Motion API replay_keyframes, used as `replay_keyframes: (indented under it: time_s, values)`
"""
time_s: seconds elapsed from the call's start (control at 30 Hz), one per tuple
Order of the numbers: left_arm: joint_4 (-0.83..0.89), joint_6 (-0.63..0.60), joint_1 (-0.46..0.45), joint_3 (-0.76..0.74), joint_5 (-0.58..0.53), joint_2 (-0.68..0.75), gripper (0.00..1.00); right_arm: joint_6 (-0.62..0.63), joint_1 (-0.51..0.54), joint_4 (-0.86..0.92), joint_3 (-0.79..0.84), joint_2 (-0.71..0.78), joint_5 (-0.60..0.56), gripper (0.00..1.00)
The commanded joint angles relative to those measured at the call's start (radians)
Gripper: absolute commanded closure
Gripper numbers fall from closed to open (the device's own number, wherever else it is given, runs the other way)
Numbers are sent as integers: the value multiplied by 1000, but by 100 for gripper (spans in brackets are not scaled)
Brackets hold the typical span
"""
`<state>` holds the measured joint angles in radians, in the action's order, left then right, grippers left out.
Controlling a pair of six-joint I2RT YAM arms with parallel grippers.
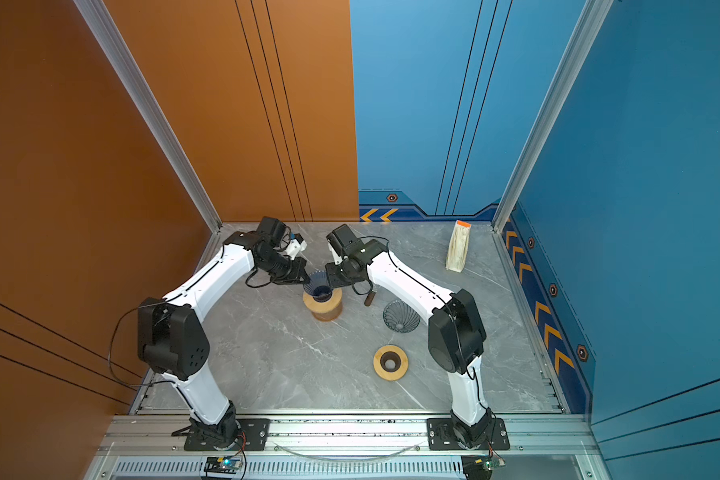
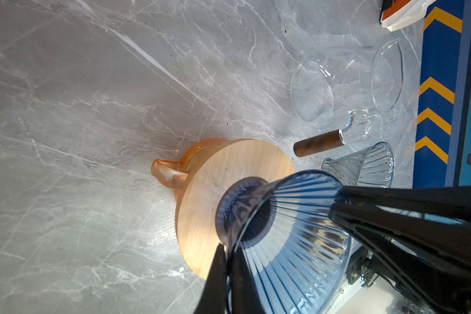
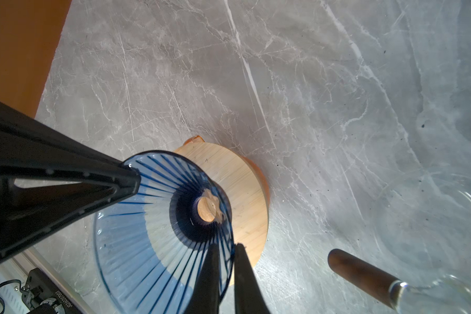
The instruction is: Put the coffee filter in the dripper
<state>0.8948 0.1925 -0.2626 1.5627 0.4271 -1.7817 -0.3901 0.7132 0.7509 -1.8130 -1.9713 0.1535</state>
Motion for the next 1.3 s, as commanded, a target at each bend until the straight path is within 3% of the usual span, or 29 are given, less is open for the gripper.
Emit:
replay_keyframes:
  time_s: [0.0,0.23,1.27]
  values:
    - [-11,6,-3,10,-6,-34,98,14,-4,31,-17,-13,-6,87]
    - [-10,5,0,-4,-4,-20,97,12,-3,31,-25,-30,15,85]
    - [-10,-7,-1,-29,-19,-59,100,-4,3,38,11,-37,2,100]
